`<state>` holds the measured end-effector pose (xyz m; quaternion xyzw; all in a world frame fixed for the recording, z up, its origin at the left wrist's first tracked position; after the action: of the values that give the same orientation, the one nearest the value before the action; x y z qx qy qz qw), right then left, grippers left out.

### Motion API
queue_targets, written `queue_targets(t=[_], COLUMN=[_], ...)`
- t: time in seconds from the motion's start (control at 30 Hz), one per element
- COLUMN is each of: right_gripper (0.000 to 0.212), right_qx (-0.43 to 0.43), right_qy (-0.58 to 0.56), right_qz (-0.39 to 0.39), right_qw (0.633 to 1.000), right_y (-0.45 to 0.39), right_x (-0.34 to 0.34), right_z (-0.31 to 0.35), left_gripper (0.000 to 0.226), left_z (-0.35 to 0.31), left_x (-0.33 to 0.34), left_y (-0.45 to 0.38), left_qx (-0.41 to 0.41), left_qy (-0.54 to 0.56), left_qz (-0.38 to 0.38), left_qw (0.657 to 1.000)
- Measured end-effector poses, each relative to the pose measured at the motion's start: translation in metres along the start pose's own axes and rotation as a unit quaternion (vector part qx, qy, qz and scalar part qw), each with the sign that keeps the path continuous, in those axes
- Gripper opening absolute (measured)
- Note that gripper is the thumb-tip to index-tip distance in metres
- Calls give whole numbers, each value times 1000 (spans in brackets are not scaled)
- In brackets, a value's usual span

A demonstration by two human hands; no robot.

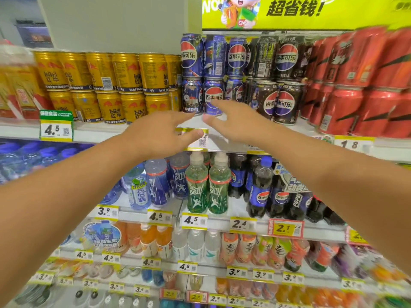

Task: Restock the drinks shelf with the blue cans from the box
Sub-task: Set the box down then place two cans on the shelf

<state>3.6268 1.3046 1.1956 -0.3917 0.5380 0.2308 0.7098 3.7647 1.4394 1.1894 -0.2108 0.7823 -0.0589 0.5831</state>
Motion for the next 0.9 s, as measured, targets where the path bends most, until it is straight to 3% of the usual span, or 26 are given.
queue_targets(t=[0.27, 0.47, 0.9], right_gripper=[74, 71, 76], right_qx=[-6, 6, -47], right_qy=[55, 46, 20], right_qz=[8, 15, 97], right_qw=[998, 999, 994], right_y=[62, 109, 143], right_x=[29, 65, 201], right_z=[66, 121, 164], left_gripper=[76, 73, 89], left_z=[43, 83, 164], left_x=[-19, -14, 79], left_y=[70, 132, 208], left_qx=[35, 57, 5], left_qy=[-19, -35, -45], left_qz=[-11, 23, 45], left_qw=[999, 997, 998])
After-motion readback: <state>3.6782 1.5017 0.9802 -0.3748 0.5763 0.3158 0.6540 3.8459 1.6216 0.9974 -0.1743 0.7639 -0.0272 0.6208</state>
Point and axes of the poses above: each hand's wrist, its own y-axis away from the middle knuckle, its own x-axis out of the palm, z = x × y, the point moved 3 cm from there along -y, towards the middle knuckle, and after that the axes turned 10 degrees about y, right-handed, at the moved point
